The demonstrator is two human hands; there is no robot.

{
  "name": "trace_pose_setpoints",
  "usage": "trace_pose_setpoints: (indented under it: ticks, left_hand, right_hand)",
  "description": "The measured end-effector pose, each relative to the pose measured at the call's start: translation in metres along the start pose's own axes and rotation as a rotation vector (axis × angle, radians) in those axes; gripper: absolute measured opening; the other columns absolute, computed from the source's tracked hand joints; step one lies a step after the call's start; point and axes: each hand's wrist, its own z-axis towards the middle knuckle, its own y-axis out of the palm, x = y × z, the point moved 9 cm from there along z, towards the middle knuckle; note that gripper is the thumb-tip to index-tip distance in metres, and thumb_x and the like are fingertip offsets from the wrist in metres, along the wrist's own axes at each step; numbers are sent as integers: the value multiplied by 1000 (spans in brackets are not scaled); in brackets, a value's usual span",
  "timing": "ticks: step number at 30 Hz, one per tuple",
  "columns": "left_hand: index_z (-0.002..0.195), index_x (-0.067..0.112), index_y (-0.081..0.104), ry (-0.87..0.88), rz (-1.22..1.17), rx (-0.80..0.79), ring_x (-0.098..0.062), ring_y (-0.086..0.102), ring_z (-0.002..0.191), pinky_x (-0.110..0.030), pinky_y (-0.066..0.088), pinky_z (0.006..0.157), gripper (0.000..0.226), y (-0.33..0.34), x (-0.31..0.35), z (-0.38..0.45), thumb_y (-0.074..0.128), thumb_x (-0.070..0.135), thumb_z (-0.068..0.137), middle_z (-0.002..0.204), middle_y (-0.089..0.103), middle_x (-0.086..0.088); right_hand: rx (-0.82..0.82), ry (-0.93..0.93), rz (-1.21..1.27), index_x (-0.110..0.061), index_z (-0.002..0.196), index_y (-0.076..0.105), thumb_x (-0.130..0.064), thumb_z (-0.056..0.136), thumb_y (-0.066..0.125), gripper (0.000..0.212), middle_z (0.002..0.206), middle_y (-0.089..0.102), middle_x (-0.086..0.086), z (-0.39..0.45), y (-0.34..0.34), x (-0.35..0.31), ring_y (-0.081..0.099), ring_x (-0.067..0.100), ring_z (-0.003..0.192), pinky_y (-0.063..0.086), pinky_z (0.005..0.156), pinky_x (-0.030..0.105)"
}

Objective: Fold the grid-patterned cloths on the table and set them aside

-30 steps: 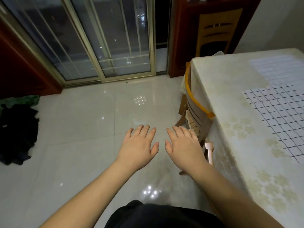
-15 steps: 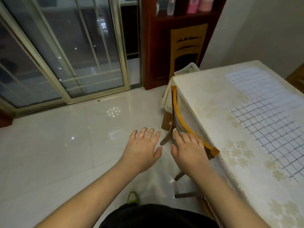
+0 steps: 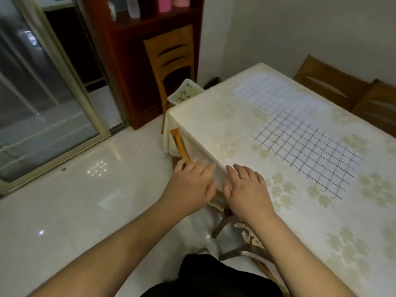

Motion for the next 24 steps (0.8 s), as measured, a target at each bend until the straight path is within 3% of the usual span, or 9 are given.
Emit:
trace_pose_setpoints:
  ticks: [4, 9, 13, 18, 21, 24]
  left_hand:
    - [144, 17, 45, 105, 16, -119, -24, 44, 136, -50, 34, 110, 65, 14, 29, 61, 18, 48, 93, 145, 51, -5]
    - [151, 25, 29, 220, 115, -247, -20, 27, 146, -47, 17, 118, 70, 38, 65, 121, 5, 52, 90, 156, 35, 1]
    - [154, 26, 20, 317, 132, -296, -19, 19, 148, -44, 11, 120, 82, 47, 94, 161, -8, 54, 82, 160, 26, 2]
    - [153, 26, 21, 427, 153, -319, -18, 19, 148, -43, 12, 120, 86, 64, 122, 192, -12, 54, 78, 160, 26, 2]
    - [153, 25, 23, 499, 156, -347, -18, 19, 148, -43, 12, 120, 87, 77, 133, 207, -11, 54, 79, 160, 27, 1]
    - [153, 24, 25, 549, 151, -359, -19, 19, 148, -44, 12, 120, 88, 90, 139, 223, -11, 54, 78, 160, 27, -1]
  right_hand:
    - [1, 134, 41, -17, 143, 47, -44, 93, 18, 64, 147, 49, 7, 24, 0, 52, 44, 28, 135, 32, 113, 46]
    - [12, 284, 139, -16, 141, 50, -47, 89, 11, 73, 145, 52, 8, 44, -2, 112, 47, 30, 135, 35, 112, 49]
    - [46, 391, 160, -14, 129, 63, -43, 91, 26, 61, 131, 64, 8, 50, -3, 156, 61, 28, 121, 47, 101, 49]
    - [-10, 451, 220, -18, 153, 27, -44, 99, 17, 61, 160, 28, 3, 51, 13, 192, 24, 24, 148, 15, 120, 43]
    - [-17, 518, 245, -19, 154, 23, -42, 103, 22, 56, 161, 24, 2, 52, 22, 206, 20, 22, 148, 12, 120, 41]
    - [-2, 593, 268, -16, 152, 30, -43, 99, 21, 60, 158, 31, 4, 54, 31, 216, 27, 25, 146, 17, 119, 43]
